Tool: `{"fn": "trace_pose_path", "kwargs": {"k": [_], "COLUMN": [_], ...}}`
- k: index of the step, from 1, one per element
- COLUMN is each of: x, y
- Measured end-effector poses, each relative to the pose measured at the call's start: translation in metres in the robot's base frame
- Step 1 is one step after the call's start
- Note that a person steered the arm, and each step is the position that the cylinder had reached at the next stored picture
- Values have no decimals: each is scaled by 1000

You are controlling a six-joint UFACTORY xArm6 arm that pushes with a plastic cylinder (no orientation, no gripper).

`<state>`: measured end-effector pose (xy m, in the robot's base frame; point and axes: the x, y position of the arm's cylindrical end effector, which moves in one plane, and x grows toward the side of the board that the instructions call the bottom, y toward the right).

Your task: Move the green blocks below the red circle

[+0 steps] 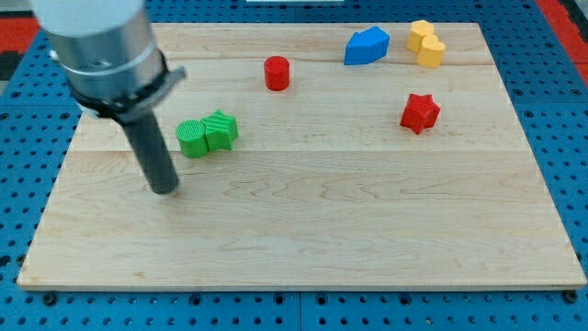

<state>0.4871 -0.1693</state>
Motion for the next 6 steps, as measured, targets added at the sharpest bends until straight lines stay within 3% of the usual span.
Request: {"fn": "trace_pose_path", "kwargs": {"k": [1,3,6], "x": [-40,-66,-86], "y": [5,90,54]}}
